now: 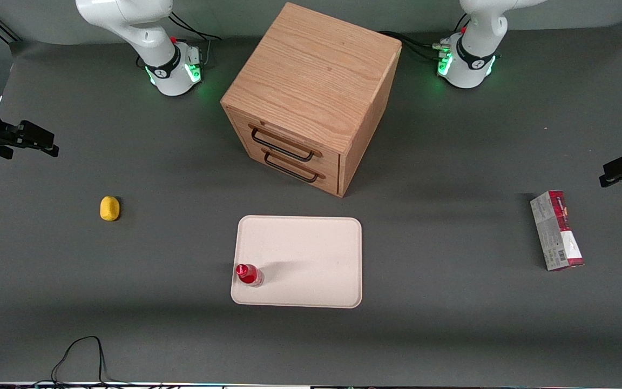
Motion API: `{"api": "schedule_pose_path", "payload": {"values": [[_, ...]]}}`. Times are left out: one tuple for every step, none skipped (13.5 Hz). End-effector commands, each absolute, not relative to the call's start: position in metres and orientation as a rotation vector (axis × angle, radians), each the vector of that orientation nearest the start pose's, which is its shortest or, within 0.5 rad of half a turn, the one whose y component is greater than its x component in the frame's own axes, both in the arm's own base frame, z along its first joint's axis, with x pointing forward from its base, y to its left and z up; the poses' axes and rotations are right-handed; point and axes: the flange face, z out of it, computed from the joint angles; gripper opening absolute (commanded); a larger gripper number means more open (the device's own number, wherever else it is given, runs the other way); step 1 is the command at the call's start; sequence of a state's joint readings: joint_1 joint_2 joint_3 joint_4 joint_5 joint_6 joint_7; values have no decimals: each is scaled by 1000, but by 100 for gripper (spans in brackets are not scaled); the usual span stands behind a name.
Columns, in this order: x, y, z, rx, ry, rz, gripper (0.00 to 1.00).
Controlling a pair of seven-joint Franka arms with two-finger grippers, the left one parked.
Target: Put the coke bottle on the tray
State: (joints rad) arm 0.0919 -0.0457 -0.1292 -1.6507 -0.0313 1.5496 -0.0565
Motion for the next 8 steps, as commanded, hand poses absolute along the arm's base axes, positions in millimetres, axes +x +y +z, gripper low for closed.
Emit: {"api": "schedule_pose_path", "payload": {"values": [[532, -19, 612, -3168, -64, 81, 100], [532, -19, 612, -3168, -64, 81, 100], [532, -20, 613, -3169, -62, 79, 100], [532, -23, 614, -3169, -55, 76, 100], [532, -24, 613, -3169, -52, 79, 100], [532, -24, 613, -3169, -55, 79, 100], [532, -24, 613, -3169, -57, 81, 100], [532, -22, 613, -3169, -62, 81, 100]]}}
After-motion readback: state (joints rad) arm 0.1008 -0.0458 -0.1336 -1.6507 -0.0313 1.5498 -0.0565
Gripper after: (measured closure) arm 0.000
